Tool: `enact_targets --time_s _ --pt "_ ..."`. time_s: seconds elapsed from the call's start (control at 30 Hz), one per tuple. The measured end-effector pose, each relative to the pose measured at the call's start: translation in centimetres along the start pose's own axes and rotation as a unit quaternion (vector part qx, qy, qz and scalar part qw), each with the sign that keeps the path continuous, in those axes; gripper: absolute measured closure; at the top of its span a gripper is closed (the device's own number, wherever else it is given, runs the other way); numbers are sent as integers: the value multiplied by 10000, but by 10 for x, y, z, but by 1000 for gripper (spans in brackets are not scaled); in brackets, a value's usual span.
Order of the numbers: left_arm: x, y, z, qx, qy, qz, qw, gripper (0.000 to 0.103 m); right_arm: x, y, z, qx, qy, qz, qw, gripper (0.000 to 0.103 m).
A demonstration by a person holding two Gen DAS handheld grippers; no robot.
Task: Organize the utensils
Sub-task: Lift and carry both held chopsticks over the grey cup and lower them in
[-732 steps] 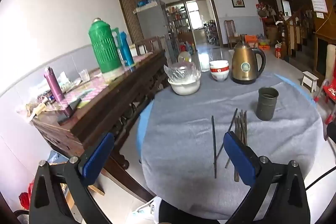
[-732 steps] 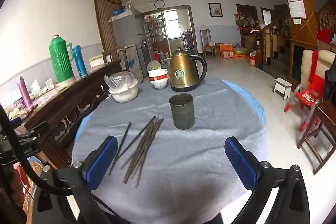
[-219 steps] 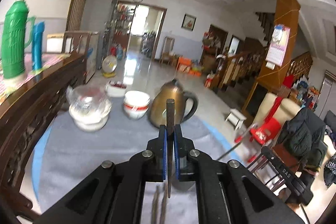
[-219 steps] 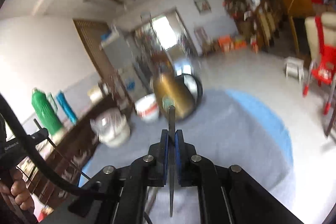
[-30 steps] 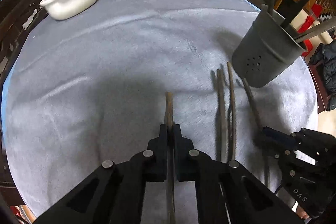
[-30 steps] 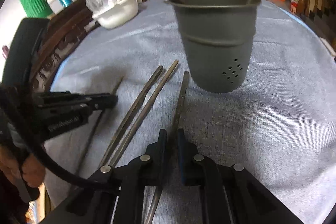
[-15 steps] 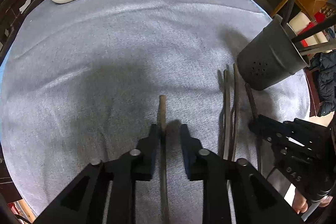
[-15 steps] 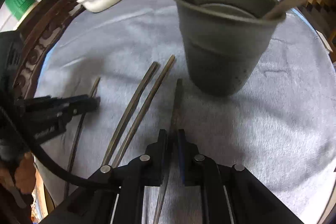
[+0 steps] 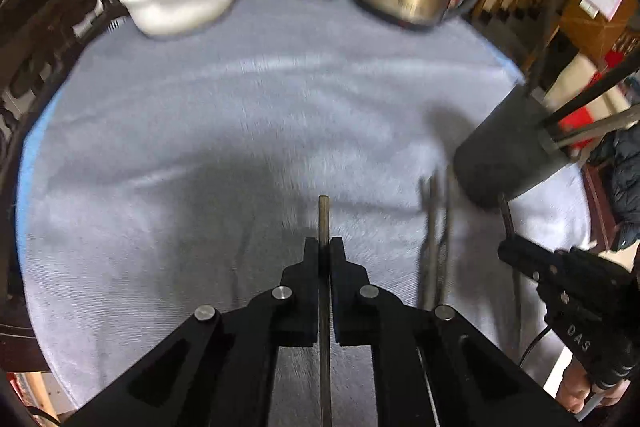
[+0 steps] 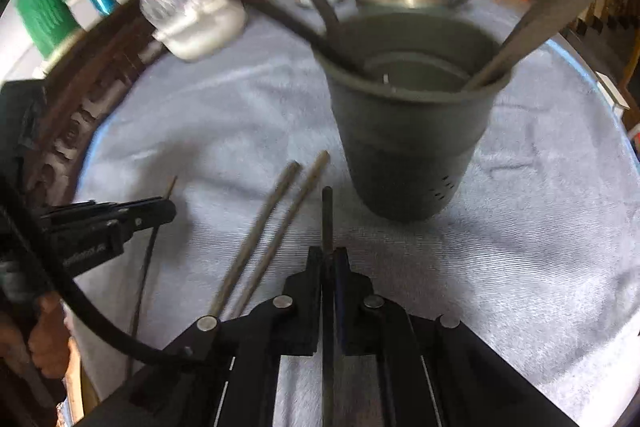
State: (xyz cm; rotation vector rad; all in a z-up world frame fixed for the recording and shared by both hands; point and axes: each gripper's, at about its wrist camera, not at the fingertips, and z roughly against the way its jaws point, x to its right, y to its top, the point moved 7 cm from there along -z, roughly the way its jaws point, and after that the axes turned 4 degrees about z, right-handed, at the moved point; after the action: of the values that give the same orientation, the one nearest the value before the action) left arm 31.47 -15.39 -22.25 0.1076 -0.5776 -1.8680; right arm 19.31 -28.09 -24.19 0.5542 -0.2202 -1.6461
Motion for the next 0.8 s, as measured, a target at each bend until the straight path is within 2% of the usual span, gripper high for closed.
enact_targets --time_s 0.2,0.4,0.63,0.8 --pt "8 16 70 919 -199 -11 9956 98 -16 7 62 818 330 316 9956 97" --pt "21 28 145 1740 -421 -4 9838 98 -24 19 121 1692 576 394 9831 97" --pt "46 41 193 2244 -601 -171 9725 98 -15 37 185 2682 472 286 9618 97" --pt "68 49 232 2532 -740 -356 9639 98 1 59 216 3104 258 61 9502 97"
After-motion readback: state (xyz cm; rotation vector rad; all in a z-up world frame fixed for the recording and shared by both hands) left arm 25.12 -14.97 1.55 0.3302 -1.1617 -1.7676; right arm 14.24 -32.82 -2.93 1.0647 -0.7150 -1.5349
